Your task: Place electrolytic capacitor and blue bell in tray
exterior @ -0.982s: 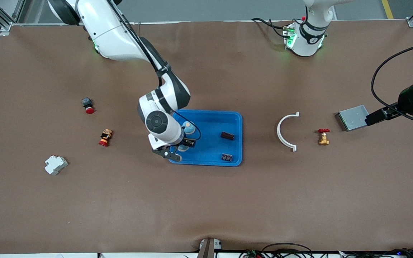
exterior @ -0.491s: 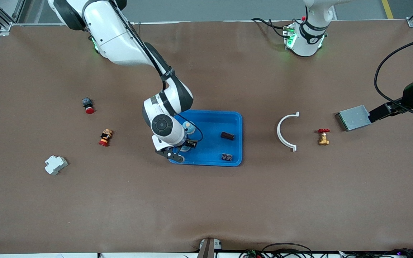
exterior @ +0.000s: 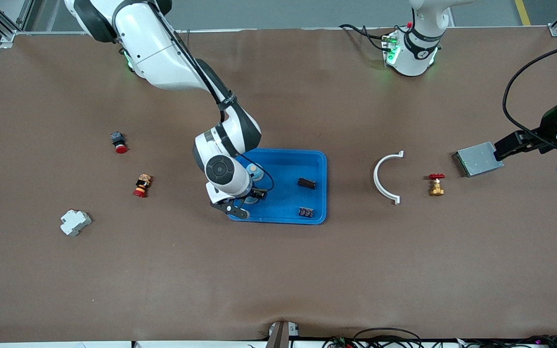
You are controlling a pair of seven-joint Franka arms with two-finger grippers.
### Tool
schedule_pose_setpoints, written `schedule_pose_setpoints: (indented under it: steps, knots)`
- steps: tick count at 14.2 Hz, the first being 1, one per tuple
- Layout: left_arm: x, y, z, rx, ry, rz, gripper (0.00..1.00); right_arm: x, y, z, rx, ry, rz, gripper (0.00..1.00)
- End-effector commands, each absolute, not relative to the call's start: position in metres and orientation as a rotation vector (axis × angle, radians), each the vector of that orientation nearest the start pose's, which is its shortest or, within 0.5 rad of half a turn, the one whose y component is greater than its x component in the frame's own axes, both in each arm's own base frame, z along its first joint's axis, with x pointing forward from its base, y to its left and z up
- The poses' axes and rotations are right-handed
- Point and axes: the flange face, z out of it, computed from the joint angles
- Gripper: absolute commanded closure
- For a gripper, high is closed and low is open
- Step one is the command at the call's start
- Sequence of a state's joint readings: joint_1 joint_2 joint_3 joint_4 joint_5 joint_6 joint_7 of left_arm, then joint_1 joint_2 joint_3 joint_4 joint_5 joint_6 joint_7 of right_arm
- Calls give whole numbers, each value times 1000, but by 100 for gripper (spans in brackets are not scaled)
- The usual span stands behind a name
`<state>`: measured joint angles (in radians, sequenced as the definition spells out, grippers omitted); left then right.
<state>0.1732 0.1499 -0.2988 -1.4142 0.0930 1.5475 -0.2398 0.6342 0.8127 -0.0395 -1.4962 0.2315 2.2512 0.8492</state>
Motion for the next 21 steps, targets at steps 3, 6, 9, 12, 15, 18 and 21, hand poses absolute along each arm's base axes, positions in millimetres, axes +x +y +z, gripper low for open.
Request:
schedule_pose_setpoints:
  steps: [3,6,9,12,15,18,21]
  knots:
    - [552,-59,618,-3072,-72,-46,0,582,408,210,-3012,587,249,0]
    - [546,-53,627,-3072,41,-29,0,583,394,278,-3023,568,317,0]
    - [547,-57,626,-3082,55,-25,0,578,355,369,-3025,487,430,0]
    - [548,-53,625,-3082,57,-20,0,553,323,457,-3028,426,501,0]
    - [548,-49,623,-3081,48,-12,0,530,257,543,-3005,282,515,0]
    - [546,-48,626,-3079,55,-12,0,508,171,594,-2971,172,491,0]
    - [546,-47,625,-3079,52,2,0,486,87,608,-2951,102,444,0]
